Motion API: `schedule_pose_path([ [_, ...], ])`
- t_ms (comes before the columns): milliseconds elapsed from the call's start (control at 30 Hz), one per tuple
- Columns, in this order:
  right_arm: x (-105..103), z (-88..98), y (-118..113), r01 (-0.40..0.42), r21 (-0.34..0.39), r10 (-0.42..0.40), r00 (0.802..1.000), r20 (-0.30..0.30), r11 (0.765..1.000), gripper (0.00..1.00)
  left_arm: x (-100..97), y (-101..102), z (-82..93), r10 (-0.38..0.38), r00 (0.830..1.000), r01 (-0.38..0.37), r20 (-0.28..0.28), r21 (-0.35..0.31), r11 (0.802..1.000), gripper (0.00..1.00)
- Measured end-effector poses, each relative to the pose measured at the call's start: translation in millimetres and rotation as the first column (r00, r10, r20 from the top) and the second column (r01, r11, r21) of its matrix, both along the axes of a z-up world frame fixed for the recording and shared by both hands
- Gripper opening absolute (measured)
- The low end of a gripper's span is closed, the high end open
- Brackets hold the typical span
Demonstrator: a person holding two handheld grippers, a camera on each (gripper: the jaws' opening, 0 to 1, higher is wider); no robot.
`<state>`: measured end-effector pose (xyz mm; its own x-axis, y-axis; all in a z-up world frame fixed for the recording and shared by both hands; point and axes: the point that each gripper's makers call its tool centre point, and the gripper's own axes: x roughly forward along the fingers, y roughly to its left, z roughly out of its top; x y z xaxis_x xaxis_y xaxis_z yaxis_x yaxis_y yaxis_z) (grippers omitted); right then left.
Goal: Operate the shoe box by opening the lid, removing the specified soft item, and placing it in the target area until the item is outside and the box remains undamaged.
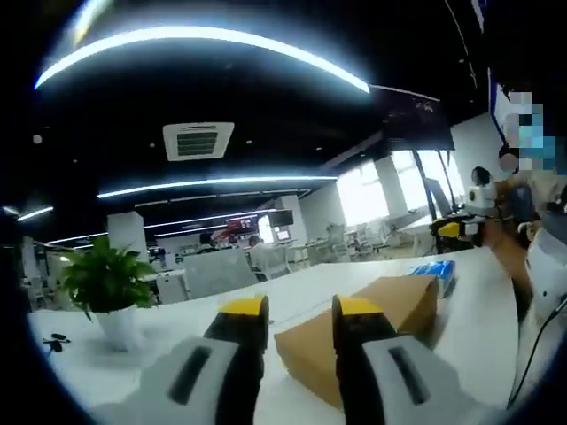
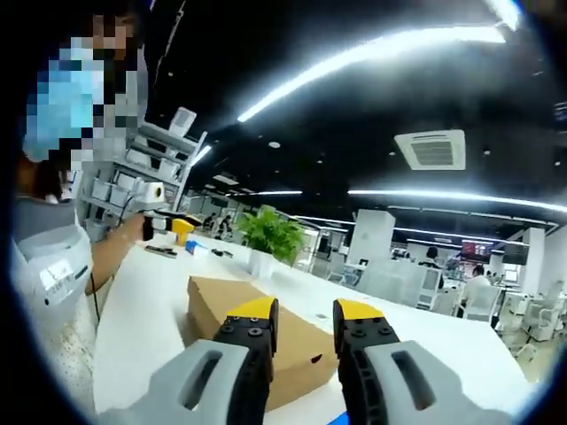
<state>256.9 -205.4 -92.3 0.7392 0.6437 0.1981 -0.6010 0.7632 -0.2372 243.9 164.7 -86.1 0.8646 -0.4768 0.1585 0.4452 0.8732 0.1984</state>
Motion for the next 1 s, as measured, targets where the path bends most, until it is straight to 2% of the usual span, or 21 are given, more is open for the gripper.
schedule_pose_path([
  [67, -2, 6.6, -18, 0.079, 0.08, -0.082, 0.996, 0.025, 0.994, 0.29, -1.4, 20, 0.2, 0.102, 0.994, -0.101, 0.028, -0.036, 0.994, 0.35],
  [167, -7, 10.5, -35, 0.158, 0.159, -0.169, 0.984, 0.058, 0.975, 0.43, -5.1, 36, -3.4, 0.174, 0.984, -0.169, 0.043, -0.11, 0.979, 0.4],
  [233, -6, 7.1, -43, 0.212, 0.171, -0.226, 0.971, 0.07, 0.962, 0.56, -5.7, 43, -6.8, 0.207, 0.977, -0.199, 0.051, -0.125, 0.972, 0.46],
  [300, -2, 1.4, -49, 0.266, 0.157, -0.282, 0.955, 0.088, 0.951, 0.63, -3.7, 55, -14.2, 0.28, 0.957, -0.268, 0.075, -0.136, 0.954, 0.49],
  [367, 5, -7.7, -53, 0.312, 0.119, -0.323, 0.942, 0.095, 0.943, 0.62, 0.2, 59, -23.4, 0.302, 0.95, -0.289, 0.074, -0.151, 0.945, 0.5],
  [400, 6, -9.2, -53, 0.313, 0.116, -0.324, 0.941, 0.092, 0.942, 0.61, 1.2, 60, -25.1, 0.307, 0.949, -0.293, 0.072, -0.156, 0.943, 0.5],
  [467, 10, -16.7, -54, 0.314, 0.112, -0.324, 0.942, 0.09, 0.943, 0.61, 7.5, 65, -40.3, 0.315, 0.949, -0.304, 0.034, -0.177, 0.936, 0.5],
  [500, 10, -18.9, -55, 0.308, 0.131, -0.321, 0.943, 0.085, 0.942, 0.62, 9.0, 67, -44.8, 0.321, 0.947, -0.312, 0.024, -0.177, 0.933, 0.51],
  [567, 12, -26.0, -56, 0.296, 0.136, -0.307, 0.95, 0.063, 0.945, 0.62, 10.6, 73, -51.2, 0.342, 0.939, -0.335, 0.017, -0.172, 0.927, 0.52],
  [600, 14, -29.5, -60, 0.313, 0.122, -0.321, 0.945, 0.054, 0.942, 0.62, 10.4, 76, -53.4, 0.355, 0.935, -0.348, 0.013, -0.167, 0.922, 0.53],
  [667, 17, -30.7, -73, 0.381, 0.089, -0.388, 0.918, 0.078, 0.92, 0.62, 8.9, 81, -54.5, 0.375, 0.926, -0.367, 0.032, -0.151, 0.918, 0.53],
  [700, 19, -33.6, -77, 0.41, 0.074, -0.415, 0.907, 0.072, 0.909, 0.62, 8.8, 82, -55.0, 0.374, 0.927, -0.366, 0.03, -0.15, 0.919, 0.53],
  [800, 21, -37.7, -81, 0.413, 0.079, -0.417, 0.908, 0.049, 0.907, 0.61, 6.6, 81, -54.5, 0.356, 0.934, -0.347, 0.032, -0.166, 0.923, 0.53],
  [900, 21, -37.5, -76, 0.397, 0.08, -0.402, 0.914, 0.055, 0.914, 0.61, 5.2, 83, -51.9, 0.366, 0.929, -0.354, 0.045, -0.173, 0.919, 0.54],
  [1000, 22, -36.7, -75, 0.44, 0.007, -0.438, 0.892, 0.114, 0.898, 0.62, 1.0, 89, -46.6, 0.386, 0.92, -0.367, 0.07, -0.194, 0.91, 0.54],
])
